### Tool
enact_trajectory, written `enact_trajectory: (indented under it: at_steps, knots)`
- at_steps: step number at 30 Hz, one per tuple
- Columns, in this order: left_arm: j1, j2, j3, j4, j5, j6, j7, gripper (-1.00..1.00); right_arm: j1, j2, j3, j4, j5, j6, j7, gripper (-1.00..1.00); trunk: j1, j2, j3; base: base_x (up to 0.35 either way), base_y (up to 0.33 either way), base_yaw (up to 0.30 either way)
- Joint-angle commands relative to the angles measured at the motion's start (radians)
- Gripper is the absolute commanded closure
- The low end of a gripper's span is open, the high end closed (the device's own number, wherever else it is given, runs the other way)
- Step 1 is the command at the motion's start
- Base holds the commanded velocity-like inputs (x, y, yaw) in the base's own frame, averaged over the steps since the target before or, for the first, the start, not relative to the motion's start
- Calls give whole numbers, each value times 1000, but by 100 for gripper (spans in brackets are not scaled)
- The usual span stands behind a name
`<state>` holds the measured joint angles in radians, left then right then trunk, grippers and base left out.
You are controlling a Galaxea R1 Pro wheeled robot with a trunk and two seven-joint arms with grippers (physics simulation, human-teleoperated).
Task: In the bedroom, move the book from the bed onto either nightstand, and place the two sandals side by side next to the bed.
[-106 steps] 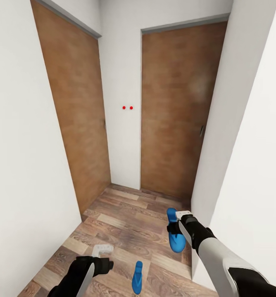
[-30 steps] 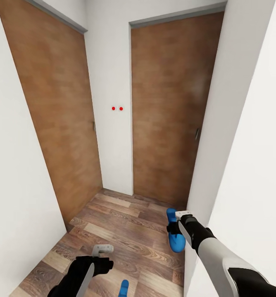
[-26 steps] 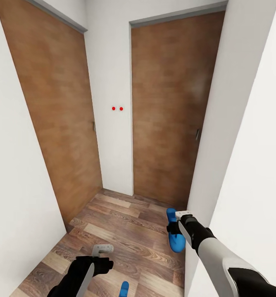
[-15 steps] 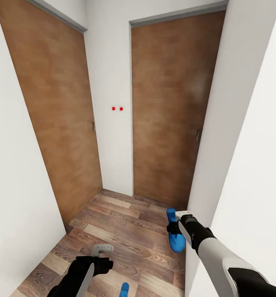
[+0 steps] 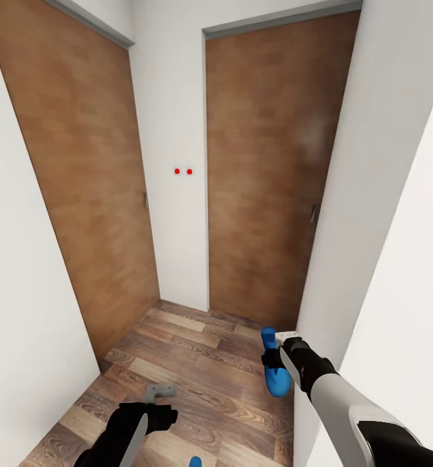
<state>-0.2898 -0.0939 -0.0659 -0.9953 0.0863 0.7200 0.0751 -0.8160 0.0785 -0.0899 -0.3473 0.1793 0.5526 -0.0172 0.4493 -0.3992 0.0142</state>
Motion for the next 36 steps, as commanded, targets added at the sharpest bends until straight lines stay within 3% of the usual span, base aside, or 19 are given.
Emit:
enact_trajectory:
  at_steps: [1,36]
  knots:
    - [0,0,-2,-1,9,4,8,-100,0,1,-8,-1,8,4,0,100,1,-1,0,123,0,0]
    - [0,0,-2,-1,10,4,8,-100,0,1,-8,-2,8,4,2,100,1,-1,-3,13,16,-24]
